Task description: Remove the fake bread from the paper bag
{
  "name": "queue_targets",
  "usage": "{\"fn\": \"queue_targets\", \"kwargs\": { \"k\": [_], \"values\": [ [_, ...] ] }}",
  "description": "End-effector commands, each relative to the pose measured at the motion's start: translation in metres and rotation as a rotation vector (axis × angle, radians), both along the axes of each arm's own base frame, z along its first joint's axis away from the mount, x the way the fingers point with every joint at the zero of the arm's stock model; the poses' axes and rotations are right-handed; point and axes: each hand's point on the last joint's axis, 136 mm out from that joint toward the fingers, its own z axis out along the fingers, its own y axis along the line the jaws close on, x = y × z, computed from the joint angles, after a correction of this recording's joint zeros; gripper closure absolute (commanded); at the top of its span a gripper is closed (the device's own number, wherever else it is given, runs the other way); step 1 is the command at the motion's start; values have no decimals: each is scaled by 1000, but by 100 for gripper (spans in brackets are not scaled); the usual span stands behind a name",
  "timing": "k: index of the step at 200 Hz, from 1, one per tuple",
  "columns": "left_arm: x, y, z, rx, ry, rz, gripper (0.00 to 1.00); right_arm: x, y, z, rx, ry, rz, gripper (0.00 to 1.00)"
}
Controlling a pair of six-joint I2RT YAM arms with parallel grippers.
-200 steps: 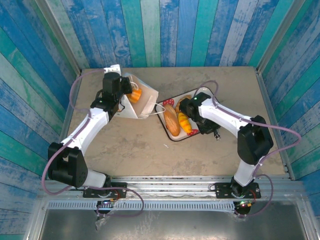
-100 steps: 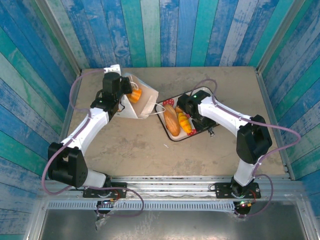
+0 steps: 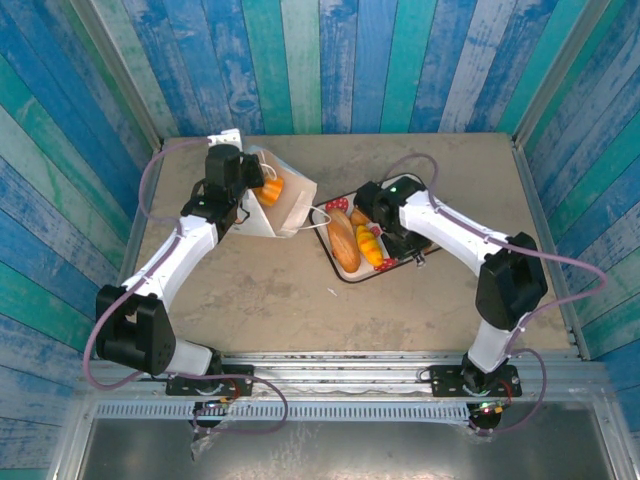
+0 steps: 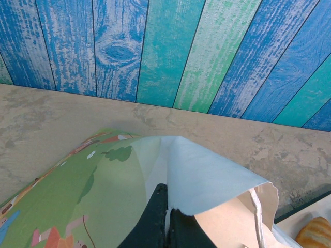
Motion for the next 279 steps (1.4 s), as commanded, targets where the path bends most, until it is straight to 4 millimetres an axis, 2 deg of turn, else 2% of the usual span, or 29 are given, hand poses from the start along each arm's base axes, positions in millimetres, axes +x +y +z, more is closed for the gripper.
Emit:
{"fn": "queue_targets", "kwargs": {
  "k": [1,29,62,68,71,75,110,148,177,229,279],
  "values": [
    [-6,2,27,-22,-72,-5,96,3,1,27,53,-62,0,63],
    [-6,1,27,-27,-73,-9,96,11,4,33,74,-88,0,64],
    [-8,1,26,-27,-70,-9,96,33,-1,33,92,-124,-32,73],
    [-8,1,26,-27,-70,-10,96,36,0,32,94,-126,-30,73],
    [-8,1,25,-27,-69,-9,96,41,-8,32,96,-129,-56,73],
    [-8,2,25,-26,-68,-8,96,44,-9,31,102,-133,-62,73],
    [-9,4,25,-19,-67,0,96,61,-4,21,155,-133,-63,74],
    [-8,3,23,-19,-63,-1,96,75,-7,7,116,-118,-65,71],
    [-7,3,21,-17,-59,-2,96,79,-17,2,53,-108,-80,67],
    [-7,3,22,-18,-63,0,96,78,-25,-7,15,-80,-96,66],
    [-7,2,22,-23,-64,-7,96,87,-16,-3,51,-103,-86,64]
  ]
}}
